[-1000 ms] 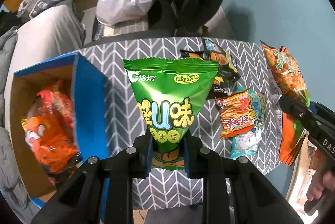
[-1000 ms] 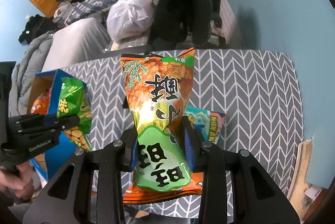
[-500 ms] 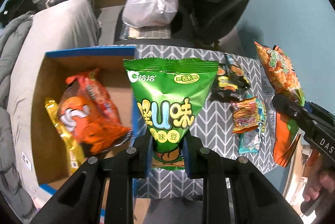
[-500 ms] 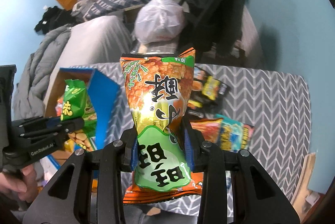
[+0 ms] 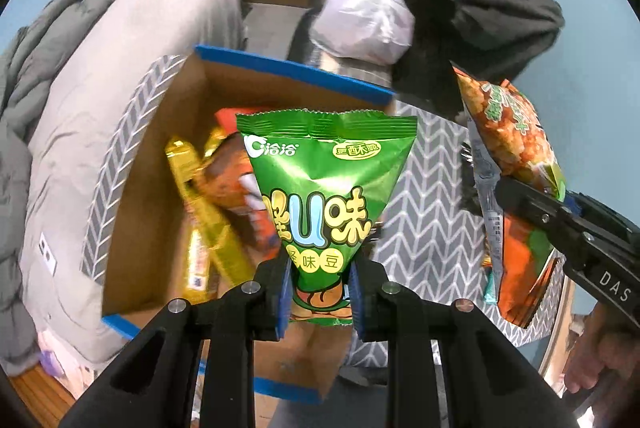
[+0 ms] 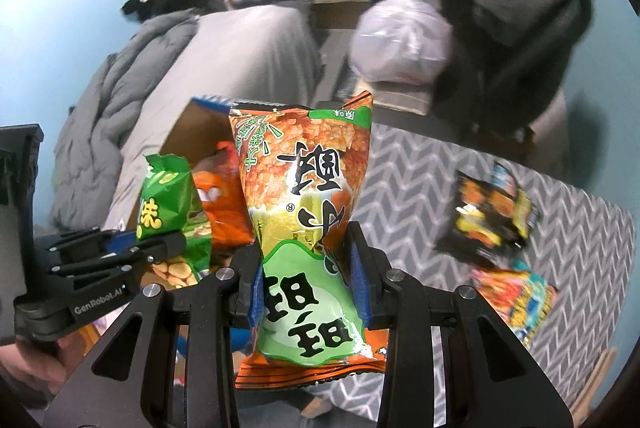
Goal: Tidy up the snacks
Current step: 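Carry both bags over the box and open both tools to drop them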
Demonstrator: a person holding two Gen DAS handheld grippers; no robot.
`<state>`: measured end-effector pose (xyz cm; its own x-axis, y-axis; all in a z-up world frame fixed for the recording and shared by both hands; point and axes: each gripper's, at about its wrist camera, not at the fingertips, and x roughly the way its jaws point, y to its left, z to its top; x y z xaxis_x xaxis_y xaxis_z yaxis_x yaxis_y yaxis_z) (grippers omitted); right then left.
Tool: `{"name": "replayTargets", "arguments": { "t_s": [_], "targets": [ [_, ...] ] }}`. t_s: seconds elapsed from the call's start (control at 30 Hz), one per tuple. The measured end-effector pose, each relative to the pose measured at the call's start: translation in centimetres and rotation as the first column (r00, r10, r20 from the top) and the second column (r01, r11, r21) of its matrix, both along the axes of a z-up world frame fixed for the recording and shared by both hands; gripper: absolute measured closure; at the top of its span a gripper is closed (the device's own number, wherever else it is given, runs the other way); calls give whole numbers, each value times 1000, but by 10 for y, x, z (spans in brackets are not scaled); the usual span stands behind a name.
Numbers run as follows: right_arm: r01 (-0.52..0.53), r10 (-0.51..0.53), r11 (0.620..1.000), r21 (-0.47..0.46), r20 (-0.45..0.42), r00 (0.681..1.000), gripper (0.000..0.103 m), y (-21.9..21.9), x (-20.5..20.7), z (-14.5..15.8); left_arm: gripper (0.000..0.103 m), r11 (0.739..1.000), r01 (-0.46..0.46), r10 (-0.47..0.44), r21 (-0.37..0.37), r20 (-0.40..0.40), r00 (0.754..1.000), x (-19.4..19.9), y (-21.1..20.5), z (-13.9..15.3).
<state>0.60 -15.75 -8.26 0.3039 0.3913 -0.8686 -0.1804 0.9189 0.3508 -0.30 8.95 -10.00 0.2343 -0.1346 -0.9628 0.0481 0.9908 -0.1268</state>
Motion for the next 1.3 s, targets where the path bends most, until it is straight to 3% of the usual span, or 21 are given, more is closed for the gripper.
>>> {"name": "replayTargets", "arguments": {
  "t_s": [0.3,0.77,0.87,0.93,1.0,1.1,1.3],
  "targets": [
    [-119,119,993,-17,3,993,69,70,29,-9,79,996,-91,91,11,-16,996,-2,53,-9],
    [-222,218,973,-65,-67,974,69,125,59,-38,79,987,-156,158,33,-43,987,11,89,-35],
    [-225,219,972,-71,-86,972,69,131,60,-42,74,985,-173,173,27,-40,984,9,92,-33],
    [-223,216,972,-77,-94,972,67,132,60,-43,58,983,-179,180,28,-38,983,8,92,-33],
    [-223,215,972,-78,-93,972,58,133,59,-42,51,983,-182,183,32,-25,983,8,92,-30],
    [-213,206,973,-93,-76,976,45,130,58,-36,49,983,-178,179,38,-26,984,8,90,-29],
    [-195,191,978,-81,-57,980,44,119,55,-25,42,984,-172,173,36,-26,985,8,84,-23]
  ]
}}
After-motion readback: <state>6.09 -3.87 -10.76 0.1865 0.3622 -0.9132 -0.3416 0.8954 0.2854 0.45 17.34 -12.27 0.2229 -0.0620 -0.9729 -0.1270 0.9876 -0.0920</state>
